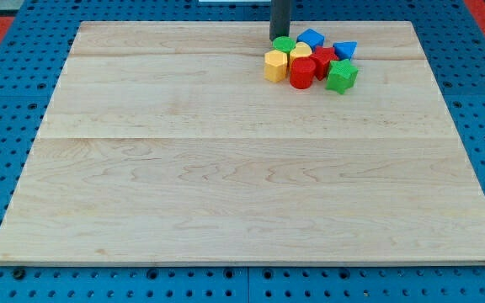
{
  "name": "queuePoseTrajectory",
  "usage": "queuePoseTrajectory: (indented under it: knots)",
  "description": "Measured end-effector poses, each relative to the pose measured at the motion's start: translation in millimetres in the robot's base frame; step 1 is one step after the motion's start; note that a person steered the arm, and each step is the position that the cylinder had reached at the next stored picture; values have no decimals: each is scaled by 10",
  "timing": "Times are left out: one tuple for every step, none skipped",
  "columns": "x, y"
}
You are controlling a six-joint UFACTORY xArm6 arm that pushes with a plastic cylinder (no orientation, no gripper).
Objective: Point yourself at the top side of the blue cube
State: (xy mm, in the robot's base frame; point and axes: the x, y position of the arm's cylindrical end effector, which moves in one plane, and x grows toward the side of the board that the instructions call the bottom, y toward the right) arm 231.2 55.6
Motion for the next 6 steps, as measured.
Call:
queuePoseTrajectory:
  knots:
    - [-5, -47]
    - [-18, -47]
    - [-329, -143]
    - [-372, -100]
    - [-395, 326]
    - [-395, 544]
